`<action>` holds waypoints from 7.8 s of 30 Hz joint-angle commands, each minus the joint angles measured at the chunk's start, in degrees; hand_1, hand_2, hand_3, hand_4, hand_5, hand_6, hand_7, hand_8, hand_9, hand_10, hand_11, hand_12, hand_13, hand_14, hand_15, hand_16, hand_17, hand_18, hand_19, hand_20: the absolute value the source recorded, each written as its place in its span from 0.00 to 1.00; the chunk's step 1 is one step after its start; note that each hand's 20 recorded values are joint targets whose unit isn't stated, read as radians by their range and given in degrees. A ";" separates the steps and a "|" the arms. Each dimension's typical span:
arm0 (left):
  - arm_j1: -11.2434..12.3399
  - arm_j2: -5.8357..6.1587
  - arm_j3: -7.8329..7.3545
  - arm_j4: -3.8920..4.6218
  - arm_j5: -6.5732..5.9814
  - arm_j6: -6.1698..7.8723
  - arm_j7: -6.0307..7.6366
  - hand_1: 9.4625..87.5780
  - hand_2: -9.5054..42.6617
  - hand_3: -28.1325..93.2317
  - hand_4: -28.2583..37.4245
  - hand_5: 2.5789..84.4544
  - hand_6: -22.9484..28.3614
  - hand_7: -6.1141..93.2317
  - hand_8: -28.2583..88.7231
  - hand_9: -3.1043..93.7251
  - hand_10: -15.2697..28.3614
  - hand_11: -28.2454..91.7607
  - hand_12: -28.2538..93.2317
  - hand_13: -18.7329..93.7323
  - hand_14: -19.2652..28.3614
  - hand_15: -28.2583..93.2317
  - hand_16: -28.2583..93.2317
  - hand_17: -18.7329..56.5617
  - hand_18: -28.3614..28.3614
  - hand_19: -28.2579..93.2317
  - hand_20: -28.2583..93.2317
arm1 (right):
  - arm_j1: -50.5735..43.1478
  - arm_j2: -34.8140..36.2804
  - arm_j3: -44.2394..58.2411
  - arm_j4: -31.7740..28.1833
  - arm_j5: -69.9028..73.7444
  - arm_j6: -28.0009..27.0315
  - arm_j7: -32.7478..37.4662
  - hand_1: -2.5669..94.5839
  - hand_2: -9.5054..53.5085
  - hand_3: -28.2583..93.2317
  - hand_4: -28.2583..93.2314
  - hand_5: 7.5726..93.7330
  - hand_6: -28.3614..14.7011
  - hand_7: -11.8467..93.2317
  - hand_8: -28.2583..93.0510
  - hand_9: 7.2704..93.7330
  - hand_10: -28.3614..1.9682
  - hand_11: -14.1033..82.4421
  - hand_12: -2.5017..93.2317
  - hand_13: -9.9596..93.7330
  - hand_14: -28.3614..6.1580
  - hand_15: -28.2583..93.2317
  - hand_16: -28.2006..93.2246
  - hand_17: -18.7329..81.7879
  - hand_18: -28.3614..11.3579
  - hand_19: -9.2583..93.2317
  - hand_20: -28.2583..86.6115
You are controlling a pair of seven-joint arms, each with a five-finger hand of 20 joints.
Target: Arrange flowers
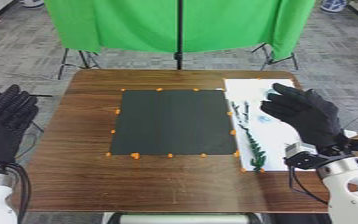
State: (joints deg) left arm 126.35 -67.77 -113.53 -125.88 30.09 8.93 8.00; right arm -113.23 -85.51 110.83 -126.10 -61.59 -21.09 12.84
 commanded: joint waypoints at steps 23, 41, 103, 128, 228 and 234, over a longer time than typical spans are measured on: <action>-0.04 -0.44 0.76 -0.24 -0.96 0.43 -0.82 0.23 0.41 0.85 0.07 0.53 0.63 0.12 0.18 0.43 0.66 0.35 0.32 0.42 0.69 0.46 0.18 0.23 0.73 0.45 0.34 | -0.18 -0.32 -0.11 -0.76 -0.42 0.20 0.04 0.18 0.11 0.88 0.05 0.45 0.57 0.25 0.15 0.45 0.39 0.21 0.20 0.48 0.36 0.35 0.44 0.32 0.23 0.31 0.41; 0.60 -0.54 0.66 -0.44 -1.24 0.86 -0.55 0.23 0.41 0.85 0.07 0.53 0.63 0.12 0.18 0.43 0.66 0.35 0.32 0.42 0.69 0.45 0.18 0.22 0.73 0.45 0.35 | -0.89 1.60 -2.56 -3.89 -7.15 9.32 4.90 0.20 0.10 0.88 0.05 0.45 0.57 0.26 0.15 0.45 0.39 0.21 0.20 0.48 0.36 0.36 0.43 0.32 0.23 0.32 0.41; 1.52 -0.52 2.15 0.06 -3.07 0.78 -1.12 0.24 0.44 0.84 0.06 0.54 0.63 0.13 0.18 0.44 0.66 0.36 0.32 0.43 0.70 0.48 0.18 0.22 0.74 0.46 0.35 | -3.06 6.72 -31.05 5.65 -95.14 0.84 22.32 0.34 0.00 0.77 0.00 0.44 0.23 0.28 0.20 0.39 0.00 0.47 0.29 0.39 0.02 0.74 0.37 0.34 0.00 0.77 0.45; 1.22 -0.76 2.80 0.59 -3.50 0.88 -0.82 0.25 0.44 0.84 0.06 0.54 0.63 0.13 0.17 0.44 0.67 0.36 0.32 0.43 0.72 0.51 0.18 0.21 0.74 0.47 0.36 | -6.23 5.79 -32.10 14.31 -98.96 17.13 18.49 1.00 0.00 0.00 0.57 0.79 0.64 0.51 0.34 0.90 0.64 0.34 0.52 0.83 0.65 0.57 0.59 0.54 0.11 0.86 0.46; 1.56 0.16 2.49 0.99 -3.73 1.16 -0.59 0.27 0.38 0.84 0.08 0.54 0.63 0.14 0.17 0.44 0.67 0.36 0.32 0.43 0.72 0.52 0.18 0.21 0.75 0.47 0.36 | -4.39 16.12 -30.73 -1.21 -87.99 24.64 17.68 0.66 0.00 0.87 0.03 0.80 0.64 0.64 0.38 0.93 0.65 0.33 0.60 0.90 0.72 0.53 0.68 0.60 0.09 0.87 0.56; 2.36 1.07 1.58 0.96 -4.10 2.51 0.39 0.27 0.38 0.85 0.08 0.54 0.63 0.14 0.17 0.44 0.67 0.36 0.32 0.43 0.72 0.52 0.18 0.21 0.75 0.47 0.36 | 5.47 14.14 -37.04 0.72 -84.93 22.21 17.62 0.66 0.00 0.87 0.04 0.80 0.65 0.64 0.38 0.93 0.65 0.33 0.60 0.90 0.72 0.53 0.68 0.60 0.09 0.87 0.56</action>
State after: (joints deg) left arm 127.08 -67.48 -111.06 -124.88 26.68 9.98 7.57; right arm -118.09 -69.48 79.49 -126.80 -147.24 3.28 30.90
